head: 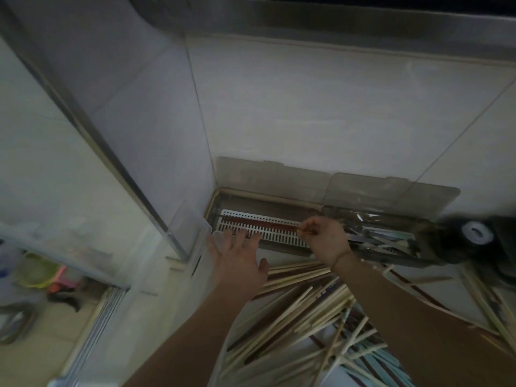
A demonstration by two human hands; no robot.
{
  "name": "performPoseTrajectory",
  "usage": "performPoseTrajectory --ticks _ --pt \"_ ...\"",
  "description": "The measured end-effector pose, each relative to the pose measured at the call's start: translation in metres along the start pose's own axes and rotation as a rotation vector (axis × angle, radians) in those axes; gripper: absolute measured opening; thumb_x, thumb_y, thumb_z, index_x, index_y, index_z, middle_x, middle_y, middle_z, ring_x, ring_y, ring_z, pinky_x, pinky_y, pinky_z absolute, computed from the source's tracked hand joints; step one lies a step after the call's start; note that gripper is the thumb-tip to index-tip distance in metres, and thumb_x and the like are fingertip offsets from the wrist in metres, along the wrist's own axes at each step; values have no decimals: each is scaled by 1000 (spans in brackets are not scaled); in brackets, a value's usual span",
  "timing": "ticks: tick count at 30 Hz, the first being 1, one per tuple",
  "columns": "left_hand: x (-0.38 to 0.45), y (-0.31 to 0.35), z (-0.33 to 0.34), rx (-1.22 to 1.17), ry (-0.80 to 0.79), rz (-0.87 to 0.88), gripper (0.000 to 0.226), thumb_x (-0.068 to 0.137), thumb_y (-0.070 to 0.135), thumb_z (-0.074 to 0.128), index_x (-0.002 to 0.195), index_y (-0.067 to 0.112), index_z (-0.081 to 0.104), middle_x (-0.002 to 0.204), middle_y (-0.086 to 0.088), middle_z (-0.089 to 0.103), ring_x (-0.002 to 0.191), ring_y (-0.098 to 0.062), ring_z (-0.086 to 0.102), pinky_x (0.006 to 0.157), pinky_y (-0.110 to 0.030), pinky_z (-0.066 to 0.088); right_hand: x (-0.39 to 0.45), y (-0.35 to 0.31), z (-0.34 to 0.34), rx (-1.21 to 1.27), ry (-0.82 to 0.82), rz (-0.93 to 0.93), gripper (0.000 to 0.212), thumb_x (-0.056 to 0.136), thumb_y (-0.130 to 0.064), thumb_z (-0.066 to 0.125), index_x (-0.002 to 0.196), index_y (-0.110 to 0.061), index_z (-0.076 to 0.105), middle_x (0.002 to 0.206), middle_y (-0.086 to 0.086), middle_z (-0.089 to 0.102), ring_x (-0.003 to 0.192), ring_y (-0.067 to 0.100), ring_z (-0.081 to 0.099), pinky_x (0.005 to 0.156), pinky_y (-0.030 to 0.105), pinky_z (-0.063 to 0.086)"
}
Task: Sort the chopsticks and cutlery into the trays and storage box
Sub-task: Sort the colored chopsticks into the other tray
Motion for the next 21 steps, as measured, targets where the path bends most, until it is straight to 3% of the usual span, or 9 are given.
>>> performPoseTrajectory --ticks 4,9,14,17,21 --pt "1 -1 3 4 -9 -6 56 89 52 46 142 37 34 147 7 33 143 -26 15 115 -61 -4 -2 -3 1 -178 -24 -60 32 77 -10 74 69 -35 57 80 -9 66 82 11 64 82 27 53" --pt "0 -1 3 -6 18 2 55 87 50 51 139 37 40 143 7 37 141 -25 18 115 -62 -3 -5 -4 -21 64 59 -64 38 79 2 69 72 -36 66 86 -7 71 88 14 68 87 40 55" --pt "1 -1 4 -11 16 5 54 87 49 51 138 36 42 141 7 39 140 -25 20 114 -60 -4 -56 -13 -77 224 223 -118 21 82 -2 70 79 -23 69 87 -7 71 83 3 66 78 15 50" --pt "2 -1 6 5 1 -3 55 87 49 52 139 35 41 142 5 39 140 -26 20 114 -60 -2 -113 14 -100 33 246 -134 15 85 -11 68 85 -27 68 85 -12 69 80 0 64 69 7 46" --pt "2 1 7 42 -23 -12 56 88 48 50 141 34 39 142 3 39 140 -28 20 114 -61 0 -201 68 -97 -325 152 -136 9 83 -30 61 82 -38 65 73 -17 64 62 1 60 51 8 41"
Point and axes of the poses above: each hand's wrist, its own x-axis towards the middle knuckle, its own z-axis out of the palm, y = z × x, the point moved 8 cm from there along x, towards the middle knuckle
